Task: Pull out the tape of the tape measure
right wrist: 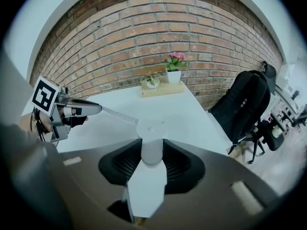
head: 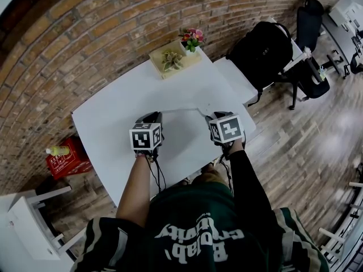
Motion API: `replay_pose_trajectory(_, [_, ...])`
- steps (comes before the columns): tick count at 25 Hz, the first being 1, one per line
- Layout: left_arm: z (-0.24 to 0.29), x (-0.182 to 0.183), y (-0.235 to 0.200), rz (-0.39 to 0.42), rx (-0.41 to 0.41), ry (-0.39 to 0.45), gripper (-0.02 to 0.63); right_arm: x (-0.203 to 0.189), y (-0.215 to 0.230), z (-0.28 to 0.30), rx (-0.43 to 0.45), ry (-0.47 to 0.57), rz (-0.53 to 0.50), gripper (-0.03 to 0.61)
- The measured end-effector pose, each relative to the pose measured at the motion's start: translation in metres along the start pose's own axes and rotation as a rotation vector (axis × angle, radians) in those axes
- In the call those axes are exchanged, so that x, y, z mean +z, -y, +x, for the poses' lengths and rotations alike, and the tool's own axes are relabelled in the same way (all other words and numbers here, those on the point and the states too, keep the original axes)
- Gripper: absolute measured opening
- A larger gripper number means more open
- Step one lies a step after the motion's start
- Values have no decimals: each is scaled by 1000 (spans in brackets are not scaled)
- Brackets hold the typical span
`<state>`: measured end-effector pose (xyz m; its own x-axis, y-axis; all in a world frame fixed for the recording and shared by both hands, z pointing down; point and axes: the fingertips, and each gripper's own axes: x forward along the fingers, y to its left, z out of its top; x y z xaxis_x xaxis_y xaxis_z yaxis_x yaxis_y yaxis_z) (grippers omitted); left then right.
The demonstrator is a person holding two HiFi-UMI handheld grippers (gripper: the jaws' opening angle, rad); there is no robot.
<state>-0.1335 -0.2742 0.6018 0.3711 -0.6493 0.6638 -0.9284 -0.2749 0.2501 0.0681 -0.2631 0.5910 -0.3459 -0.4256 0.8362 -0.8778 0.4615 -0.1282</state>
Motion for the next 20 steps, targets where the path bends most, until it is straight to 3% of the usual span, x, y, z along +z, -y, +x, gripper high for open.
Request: replay_pose_trajectory(20, [-16, -1, -39, -44, 87, 14, 40, -3, 15, -2, -55, 12, 22, 153])
